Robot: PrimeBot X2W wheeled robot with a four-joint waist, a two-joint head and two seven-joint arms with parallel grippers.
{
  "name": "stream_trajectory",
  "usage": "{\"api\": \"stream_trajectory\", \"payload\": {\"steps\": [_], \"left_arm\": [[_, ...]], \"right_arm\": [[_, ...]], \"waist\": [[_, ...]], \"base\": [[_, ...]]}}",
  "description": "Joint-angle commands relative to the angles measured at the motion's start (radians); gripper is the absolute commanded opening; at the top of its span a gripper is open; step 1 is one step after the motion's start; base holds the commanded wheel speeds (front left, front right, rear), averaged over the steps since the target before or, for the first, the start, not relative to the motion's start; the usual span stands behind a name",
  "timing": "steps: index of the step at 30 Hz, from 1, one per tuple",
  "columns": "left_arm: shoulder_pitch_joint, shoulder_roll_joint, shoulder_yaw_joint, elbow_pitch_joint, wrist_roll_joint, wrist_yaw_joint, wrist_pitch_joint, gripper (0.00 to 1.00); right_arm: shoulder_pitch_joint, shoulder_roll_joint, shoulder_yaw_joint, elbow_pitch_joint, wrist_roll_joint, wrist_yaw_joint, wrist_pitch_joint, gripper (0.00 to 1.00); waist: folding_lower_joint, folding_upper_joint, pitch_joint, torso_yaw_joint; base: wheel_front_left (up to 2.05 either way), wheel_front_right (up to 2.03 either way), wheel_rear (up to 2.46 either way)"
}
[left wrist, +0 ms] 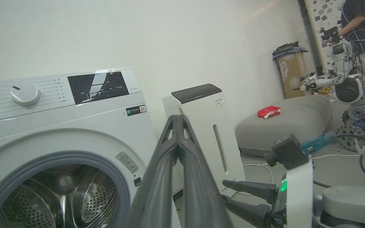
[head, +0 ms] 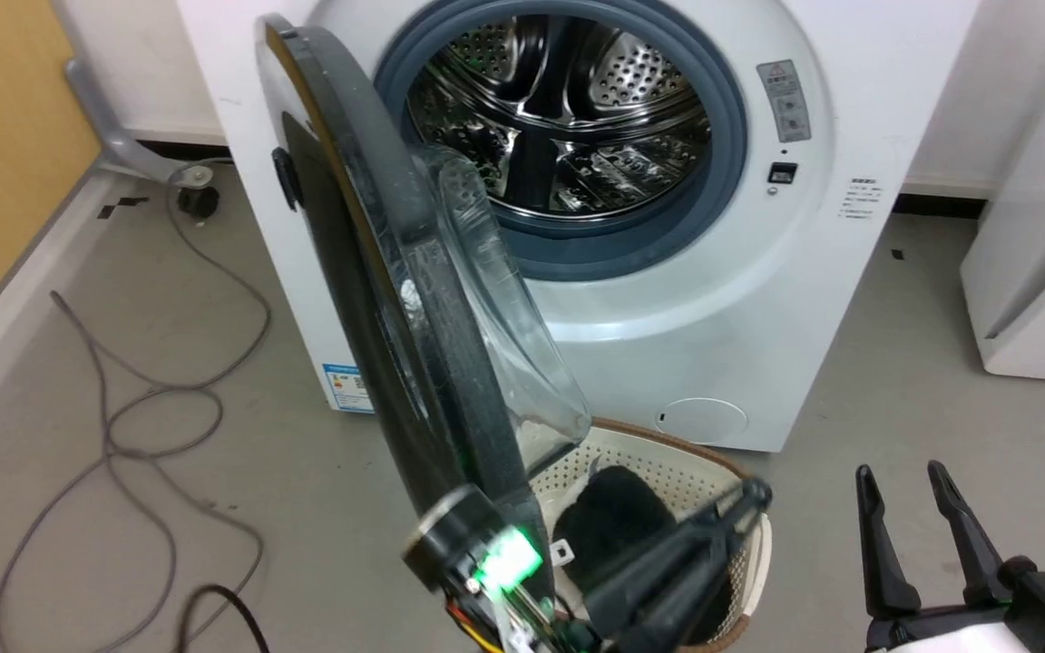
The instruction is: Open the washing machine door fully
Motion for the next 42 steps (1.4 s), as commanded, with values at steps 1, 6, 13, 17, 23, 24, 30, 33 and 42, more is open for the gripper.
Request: {"api": "stream_trajectory", "payload": {"steps": [1,6,13,17,23,24,30,33,42], "left_arm": [[0.021,0.006,-0.014,0.016,0.002,-0.004,-0.004,0.00],[0.058,0.009,-0.044,0.076,-0.006,0.007,-0.004,0.00],[0.094,0.025,-0.025,0.213,-0.027,0.045,-0.004,0.00],[0.097,0.025,-0.002,0.278,-0.040,0.067,-0.004,0.00],[0.103,0.023,0.032,0.336,-0.055,0.099,-0.004,0.00],[0.104,0.023,0.035,0.340,-0.057,0.102,-0.004,0.00],[0.108,0.021,0.049,0.346,-0.063,0.114,-0.004,0.00],[0.110,0.023,0.053,0.347,-0.065,0.114,-0.004,0.00],[0.121,0.025,0.054,0.334,-0.066,0.117,-0.004,0.00]], "right_arm": [[0.021,0.004,-0.004,0.002,0.005,0.001,-0.004,1.00],[0.021,0.004,-0.005,0.008,0.005,0.001,-0.004,1.00],[0.014,0.004,-0.005,0.020,0.004,0.001,-0.004,1.00],[0.011,0.004,-0.005,0.024,0.002,0.001,-0.004,1.00],[0.007,0.004,-0.008,0.027,-0.004,0.001,-0.004,1.00],[0.007,0.004,-0.008,0.027,-0.004,0.001,-0.004,1.00],[0.005,0.004,-0.007,0.029,-0.006,0.001,-0.004,1.00],[0.003,0.004,-0.001,0.031,-0.006,0.001,-0.004,1.00],[0.005,0.004,0.003,0.032,-0.004,0.001,-0.004,1.00]], "waist": [[0.0000,0.0000,0.002,0.008],[0.0000,0.0000,0.008,0.025],[0.0000,0.0000,0.018,0.047],[0.0000,0.0000,0.026,0.054],[0.0000,0.0000,0.038,0.068],[0.0000,0.0000,0.039,0.072],[0.0000,0.0000,0.048,0.105],[0.0000,0.0000,0.051,0.127],[0.0000,0.0000,0.059,0.210]], "base": [[0.00,0.00,0.00],[0.00,0.00,0.00],[0.00,0.00,0.00],[0.00,0.00,0.00],[0.00,0.00,0.00],[0.00,0.00,0.00],[0.00,0.00,0.00],[0.00,0.00,0.00],[0.00,0.00,0.00]]}}
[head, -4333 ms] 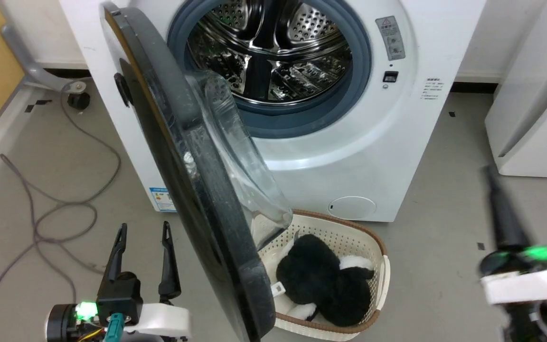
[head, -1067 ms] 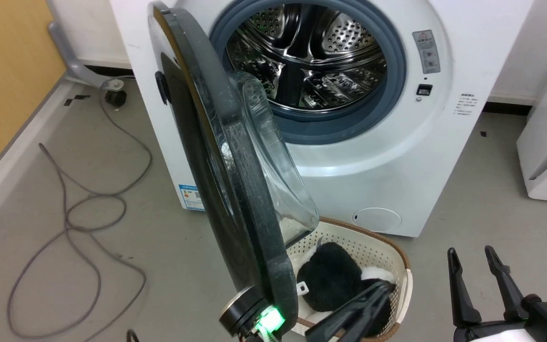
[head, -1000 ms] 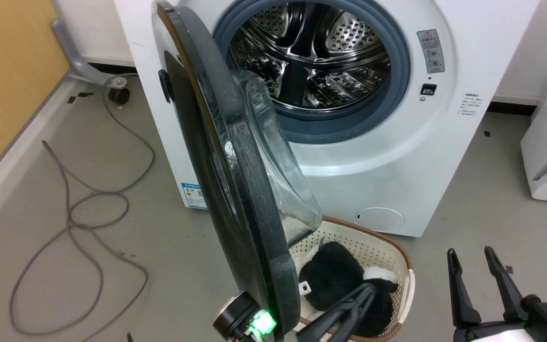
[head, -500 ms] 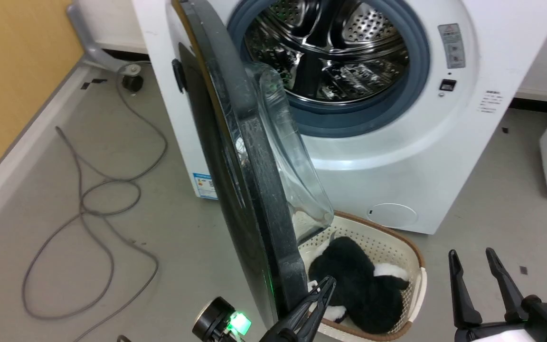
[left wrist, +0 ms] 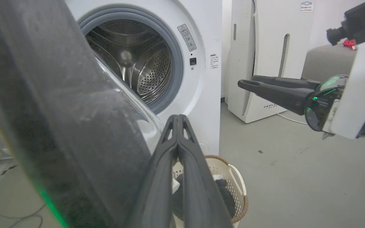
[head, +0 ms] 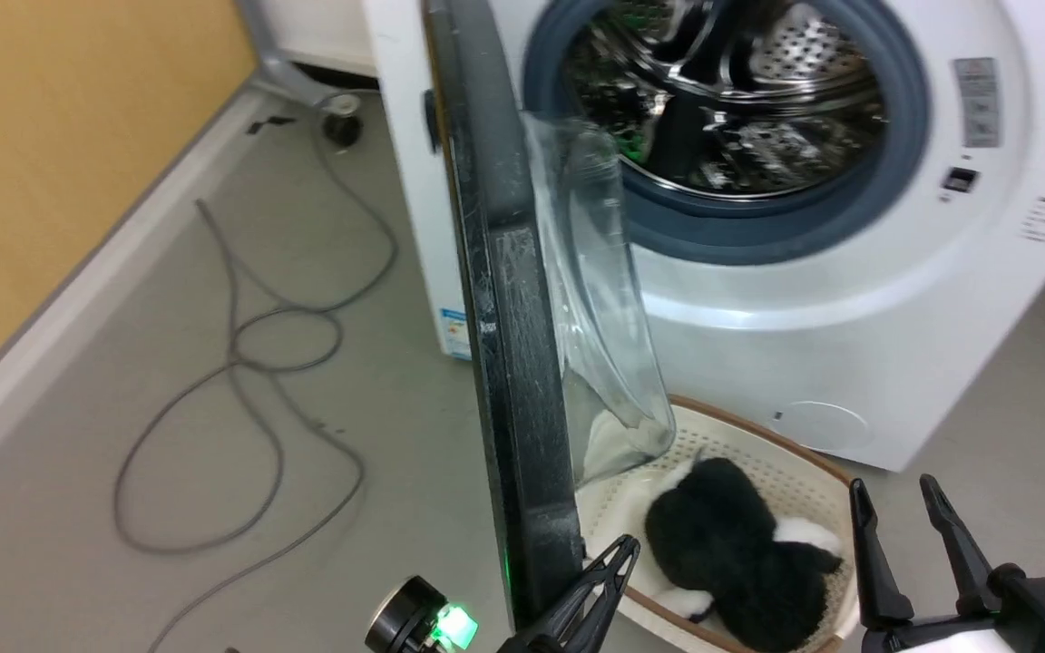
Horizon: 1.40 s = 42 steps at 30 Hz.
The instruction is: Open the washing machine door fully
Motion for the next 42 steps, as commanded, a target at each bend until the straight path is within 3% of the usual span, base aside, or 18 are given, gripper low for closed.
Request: {"api": "stream_trajectory", "payload": {"steps": [1,10,23,33,42], "left_arm": [[0.012,0.006,0.014,-0.002,-0.004,0.011,-0.004,0.00],[0.038,0.006,0.029,-0.033,-0.008,0.032,-0.004,0.00],[0.085,0.040,0.159,-0.086,-0.029,0.119,-0.004,0.00],[0.070,0.066,0.323,-0.087,-0.066,0.165,-0.004,0.00],[0.002,0.078,0.528,-0.022,-0.113,0.189,-0.004,0.00]], "right_arm": [[-0.005,0.004,0.002,0.001,-0.001,0.001,-0.004,1.00],[-0.019,0.004,0.031,0.003,0.004,0.001,-0.004,1.00],[-0.039,0.004,0.039,0.002,-0.023,0.001,-0.004,1.00],[-0.067,0.004,0.054,0.008,-0.041,0.001,-0.004,1.00],[-0.097,0.003,0.055,0.015,-0.052,0.001,-0.004,1.00]], "waist": [[0.0000,0.0000,0.005,0.033],[0.0000,0.0000,0.028,0.141],[0.0000,0.0000,0.084,0.238],[0.0000,0.0000,0.115,0.243],[0.0000,0.0000,0.145,0.169]], "base": [[0.00,0.00,0.00],[0.00,0.00,0.00],[0.00,0.00,0.00],[0.00,0.00,0.00],[0.00,0.00,0.00]]}}
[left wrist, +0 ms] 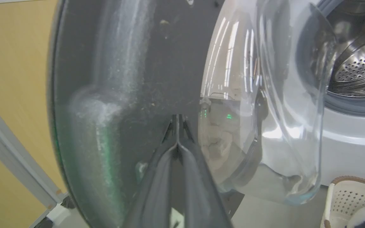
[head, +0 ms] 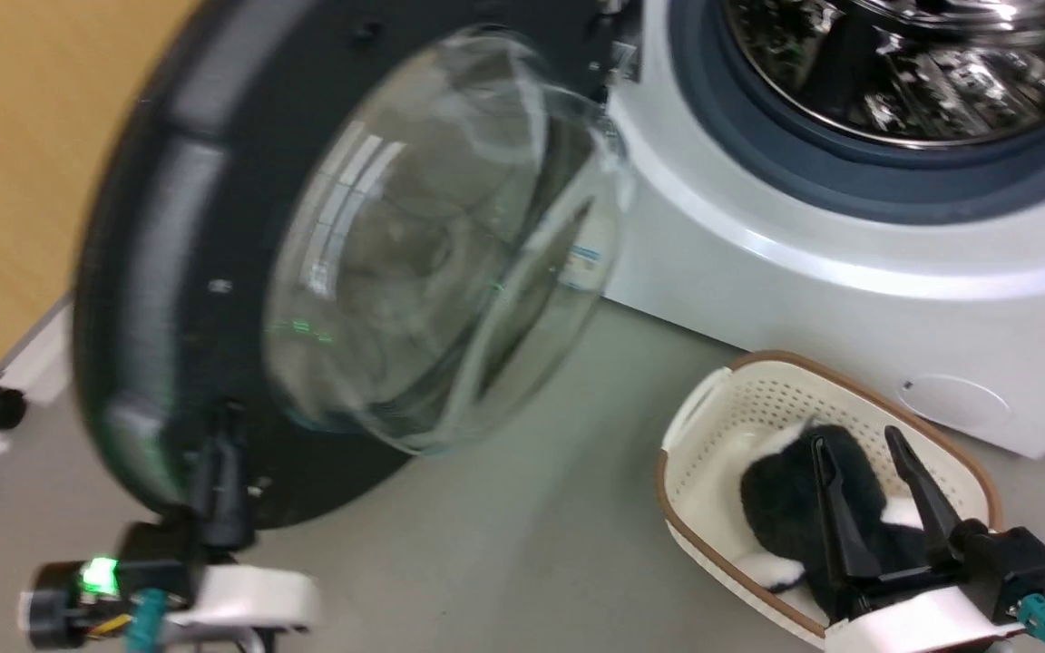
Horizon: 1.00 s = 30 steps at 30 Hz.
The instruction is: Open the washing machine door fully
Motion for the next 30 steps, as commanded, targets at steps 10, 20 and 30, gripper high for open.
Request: {"api": "stream_trajectory", "payload": {"steps": [10,20,30], "left_arm": [[-0.114,-0.012,0.241,0.087,-0.059,0.001,-0.004,0.00],[-0.237,-0.028,0.426,0.218,-0.064,-0.031,-0.004,0.00],[-0.350,0.010,0.539,0.351,-0.048,-0.092,-0.004,0.00]], "right_arm": [[-0.043,-0.006,-0.011,0.004,-0.008,0.001,-0.004,1.00],[-0.080,-0.012,-0.014,-0.001,-0.009,0.001,-0.004,1.00],[-0.109,-0.025,-0.013,-0.014,-0.015,0.001,-0.004,1.00]], "waist": [[-0.0001,0.0000,0.064,-0.098],[-0.0001,0.0000,0.113,-0.146],[-0.0001,0.0000,0.165,-0.184]], "base": [[0.00,0.00,0.00],[0.00,0.00,0.00],[0.00,0.00,0.00]]}}
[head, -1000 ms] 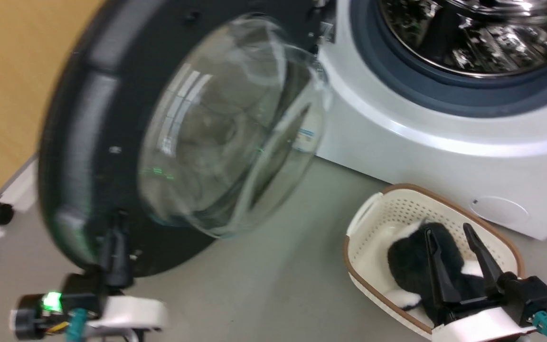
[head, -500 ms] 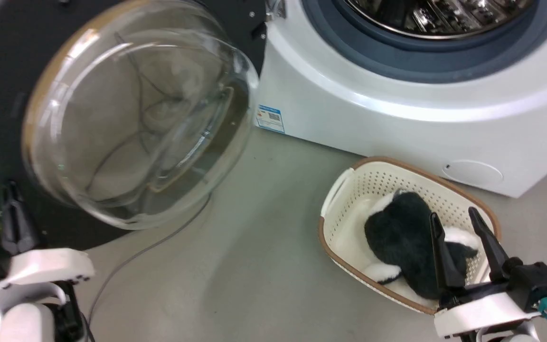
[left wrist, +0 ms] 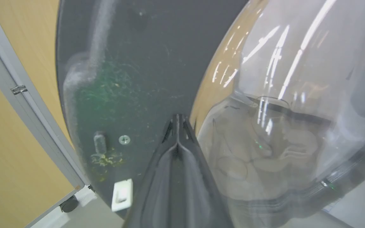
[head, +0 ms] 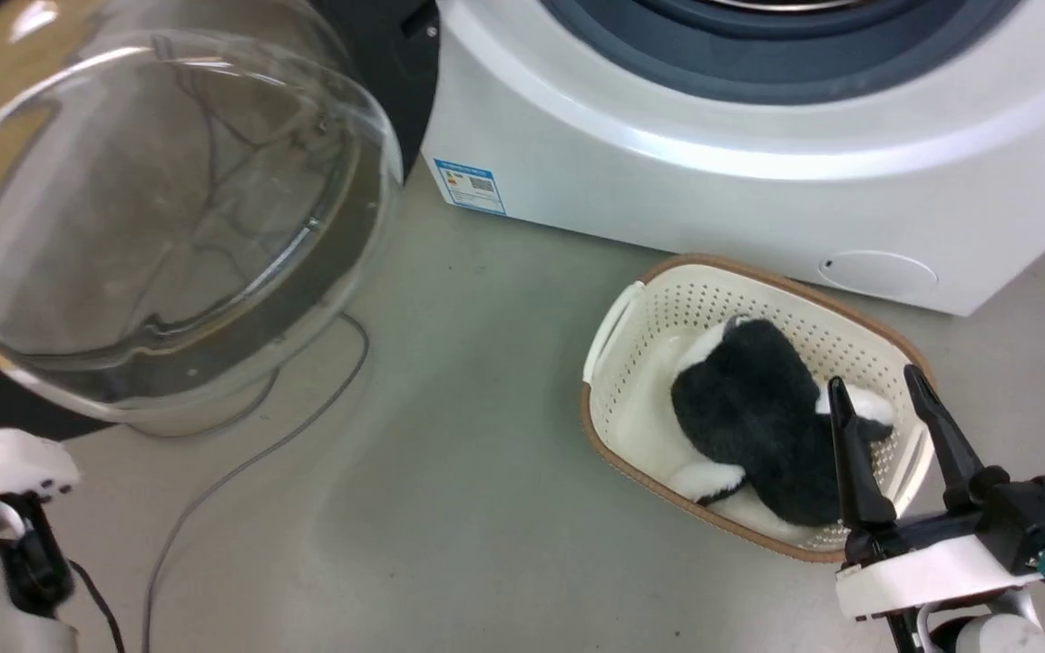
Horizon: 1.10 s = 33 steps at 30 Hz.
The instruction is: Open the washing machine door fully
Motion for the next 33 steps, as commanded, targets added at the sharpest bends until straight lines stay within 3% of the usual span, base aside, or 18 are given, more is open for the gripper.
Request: {"api": "stream_trajectory", "payload": {"steps": [1,12,24,33], "left_arm": [[-0.043,0.016,0.021,0.024,0.004,-0.011,-0.004,0.00],[-0.088,0.039,0.101,0.085,0.040,-0.038,-0.004,0.00],[-0.001,-0.035,0.089,-0.070,0.092,-0.095,-0.004,0.00],[0.071,-0.092,0.026,-0.201,0.138,-0.140,-0.004,0.00]], "right_arm": [[-0.023,-0.009,0.002,-0.006,-0.003,0.001,-0.004,1.00],[-0.034,-0.008,-0.005,-0.006,-0.006,0.001,-0.004,1.00],[-0.013,0.007,-0.010,-0.002,-0.012,0.001,-0.004,1.00],[0.023,0.017,-0.076,-0.049,-0.049,0.001,-0.004,1.00]], "waist": [[-0.0001,0.0000,0.014,-0.012],[-0.0001,0.0000,0.018,-0.041],[-0.0001,0.0000,-0.065,-0.038],[-0.0001,0.0000,-0.165,-0.040]], "base": [[0.00,0.00,0.00],[0.00,0.00,0.00],[0.00,0.00,0.00],[0.00,0.00,0.00]]}}
